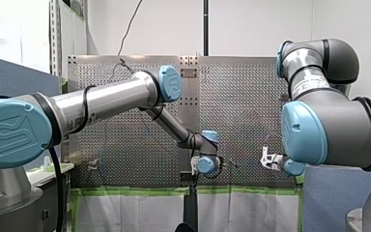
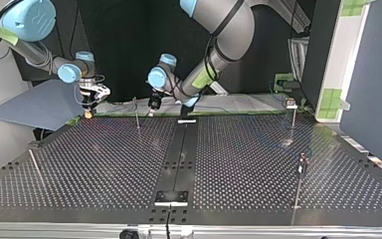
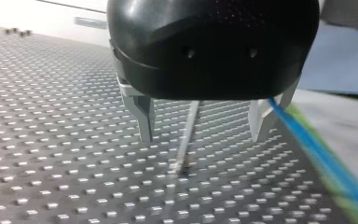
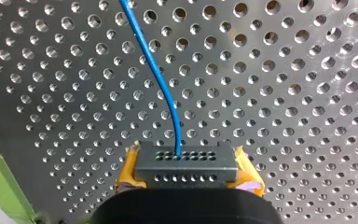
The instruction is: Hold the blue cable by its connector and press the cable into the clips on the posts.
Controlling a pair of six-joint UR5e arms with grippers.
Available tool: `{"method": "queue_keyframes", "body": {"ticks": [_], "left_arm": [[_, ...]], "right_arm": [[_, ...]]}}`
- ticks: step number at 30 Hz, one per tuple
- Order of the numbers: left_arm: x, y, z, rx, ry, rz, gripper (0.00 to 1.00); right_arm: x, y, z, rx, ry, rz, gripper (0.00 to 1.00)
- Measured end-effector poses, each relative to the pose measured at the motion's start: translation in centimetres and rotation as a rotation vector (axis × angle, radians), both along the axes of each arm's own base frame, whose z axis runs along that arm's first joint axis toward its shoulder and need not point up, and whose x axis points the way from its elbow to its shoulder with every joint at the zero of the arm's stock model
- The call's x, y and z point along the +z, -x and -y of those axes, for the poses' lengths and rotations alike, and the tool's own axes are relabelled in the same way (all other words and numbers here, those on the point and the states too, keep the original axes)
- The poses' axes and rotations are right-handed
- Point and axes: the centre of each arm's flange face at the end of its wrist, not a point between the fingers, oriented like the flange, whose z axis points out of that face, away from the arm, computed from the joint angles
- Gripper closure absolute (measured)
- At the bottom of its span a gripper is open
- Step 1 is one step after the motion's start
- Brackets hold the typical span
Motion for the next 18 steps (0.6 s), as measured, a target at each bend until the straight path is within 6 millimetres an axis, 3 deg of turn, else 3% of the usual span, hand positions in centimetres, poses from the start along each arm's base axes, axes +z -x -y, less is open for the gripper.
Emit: {"method": "queue_keyframes", "body": {"ticks": [10,18], "left_arm": [[-3.1,2.7,-2.1,0.022,-0.112,-0.069,0.01],[-2.0,4.1,-0.8,-0.02,-0.122,-0.057,0.01]], "right_arm": [[-0.2,0.0,-0.2,-0.001,-0.02,-0.001,1.0],[-0.2,-0.1,-0.4,-0.001,-0.03,-0.001,1.0]]}}
